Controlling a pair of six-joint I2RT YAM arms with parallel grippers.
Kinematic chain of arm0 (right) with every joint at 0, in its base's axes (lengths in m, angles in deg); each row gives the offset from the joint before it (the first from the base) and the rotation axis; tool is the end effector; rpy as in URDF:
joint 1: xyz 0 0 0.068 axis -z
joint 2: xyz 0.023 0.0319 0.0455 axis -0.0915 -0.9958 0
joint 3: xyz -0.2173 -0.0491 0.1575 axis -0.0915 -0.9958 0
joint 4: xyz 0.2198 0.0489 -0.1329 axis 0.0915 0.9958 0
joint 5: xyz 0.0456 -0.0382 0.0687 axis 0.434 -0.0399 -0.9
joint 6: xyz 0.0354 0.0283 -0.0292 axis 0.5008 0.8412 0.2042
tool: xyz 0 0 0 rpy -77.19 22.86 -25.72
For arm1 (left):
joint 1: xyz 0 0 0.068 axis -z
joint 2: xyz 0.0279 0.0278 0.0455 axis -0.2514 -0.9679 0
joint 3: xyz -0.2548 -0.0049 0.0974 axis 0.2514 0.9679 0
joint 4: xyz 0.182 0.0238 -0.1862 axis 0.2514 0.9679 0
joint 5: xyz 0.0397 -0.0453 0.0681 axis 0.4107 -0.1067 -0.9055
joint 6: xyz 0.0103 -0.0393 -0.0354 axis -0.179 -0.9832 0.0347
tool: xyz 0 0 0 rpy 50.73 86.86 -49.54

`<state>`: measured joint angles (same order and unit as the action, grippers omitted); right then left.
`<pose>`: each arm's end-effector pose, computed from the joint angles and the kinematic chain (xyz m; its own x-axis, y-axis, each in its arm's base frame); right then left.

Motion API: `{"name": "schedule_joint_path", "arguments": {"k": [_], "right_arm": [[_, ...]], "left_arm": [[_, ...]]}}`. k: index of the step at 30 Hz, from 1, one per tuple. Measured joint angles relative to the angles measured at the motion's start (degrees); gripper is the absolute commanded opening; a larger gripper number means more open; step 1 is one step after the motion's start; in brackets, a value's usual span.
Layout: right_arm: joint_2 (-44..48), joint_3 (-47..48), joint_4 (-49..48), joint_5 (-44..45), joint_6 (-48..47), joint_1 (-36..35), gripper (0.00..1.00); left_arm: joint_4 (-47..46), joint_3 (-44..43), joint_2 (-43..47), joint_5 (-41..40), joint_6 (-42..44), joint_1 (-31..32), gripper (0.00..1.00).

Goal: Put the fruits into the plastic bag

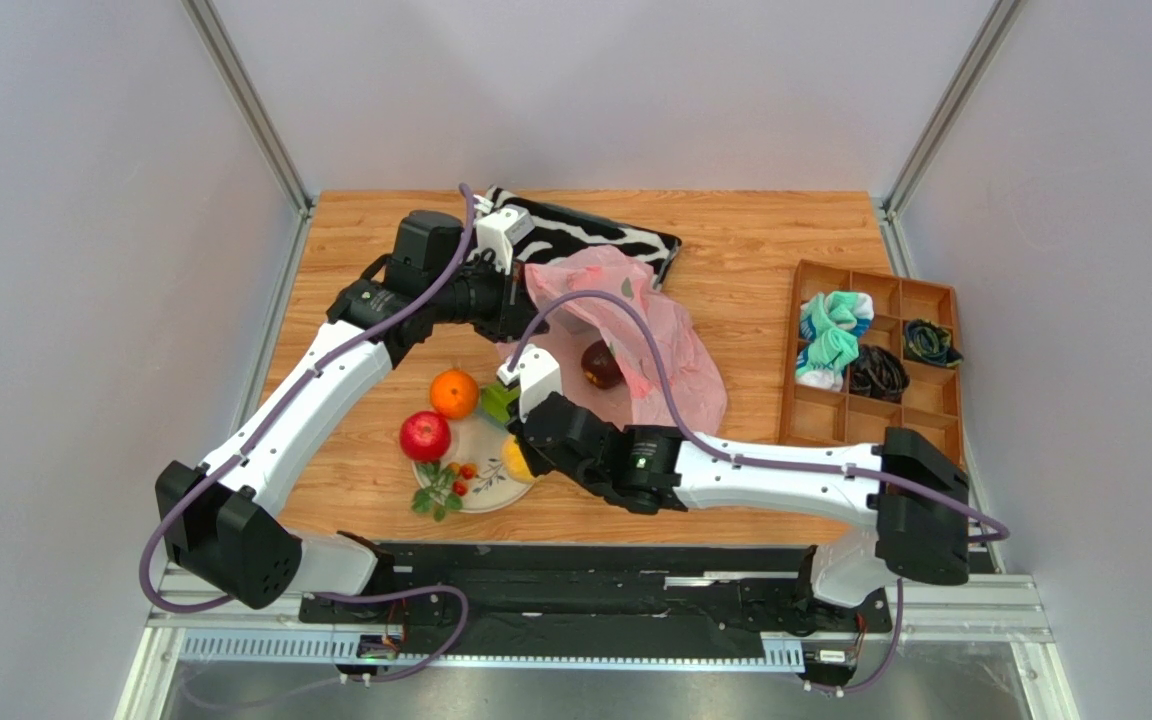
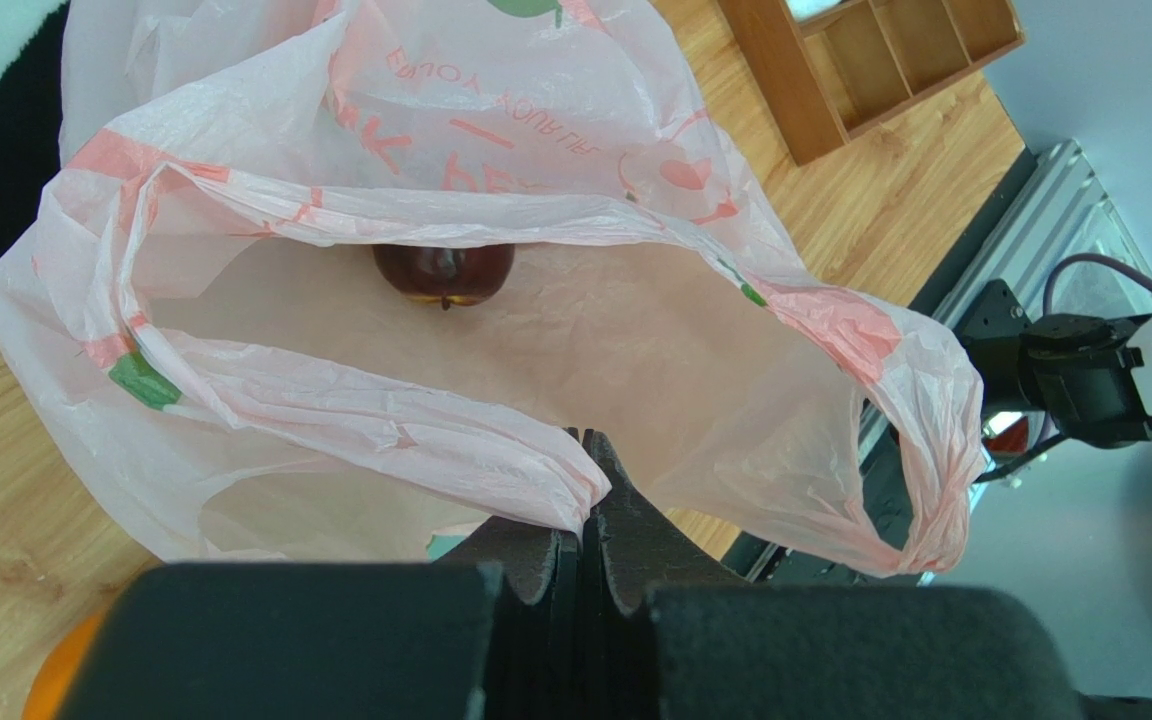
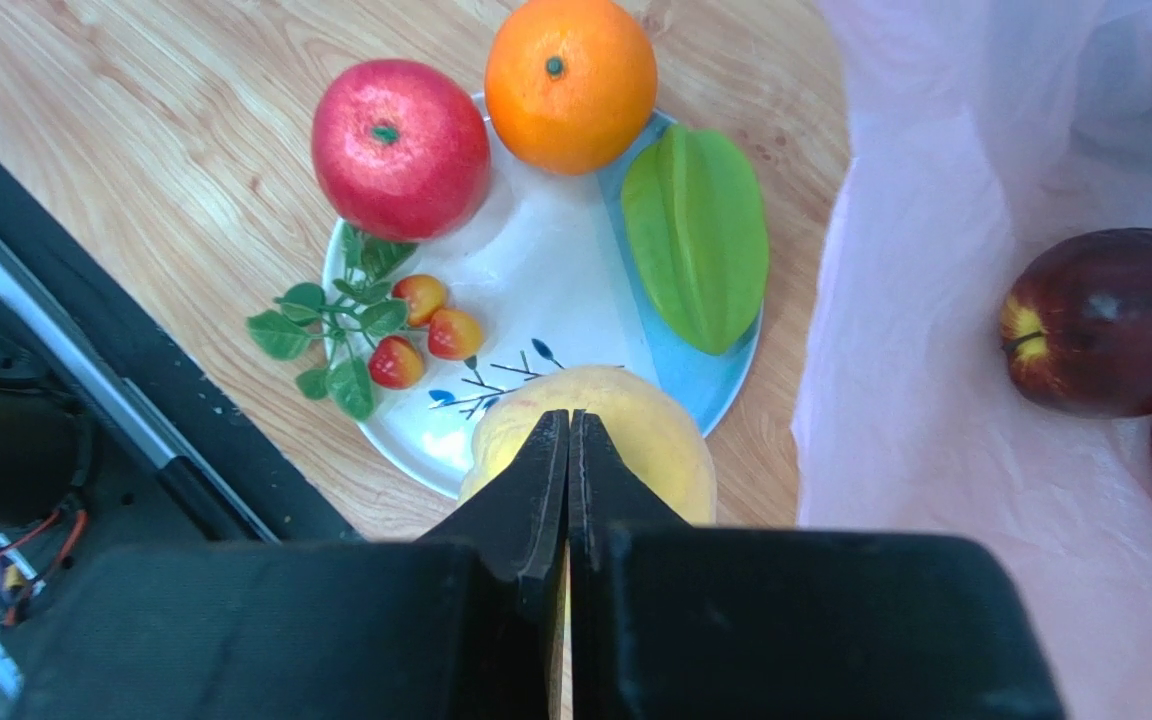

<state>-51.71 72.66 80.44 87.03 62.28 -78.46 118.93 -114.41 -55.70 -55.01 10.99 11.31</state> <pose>0.1150 0.3293 0.2711 -0.3987 -0.3091 -0.8634 -0.6737 0.7375 0.0471 0.2580 -0.1450 0.3596 -0.6575 0.1257 -0.7429 0.6286 0.6351 -0.4489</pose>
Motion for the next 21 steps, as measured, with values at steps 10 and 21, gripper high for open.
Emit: {"name": "schedule_joint_path", "arguments": {"k": [10, 21], "right_arm": [[4.8, -2.1, -1.3, 3.2, -0.8, 0.3, 0.00], [11.4, -5.7, -0.7, 5.6, -3.2, 7.1, 0.00]], "left_arm": [[0.0, 0.0, 0.0, 0.0, 0.0, 0.0, 0.00], [0.0, 0.0, 0.0, 0.0, 0.0, 0.0, 0.00]]}}
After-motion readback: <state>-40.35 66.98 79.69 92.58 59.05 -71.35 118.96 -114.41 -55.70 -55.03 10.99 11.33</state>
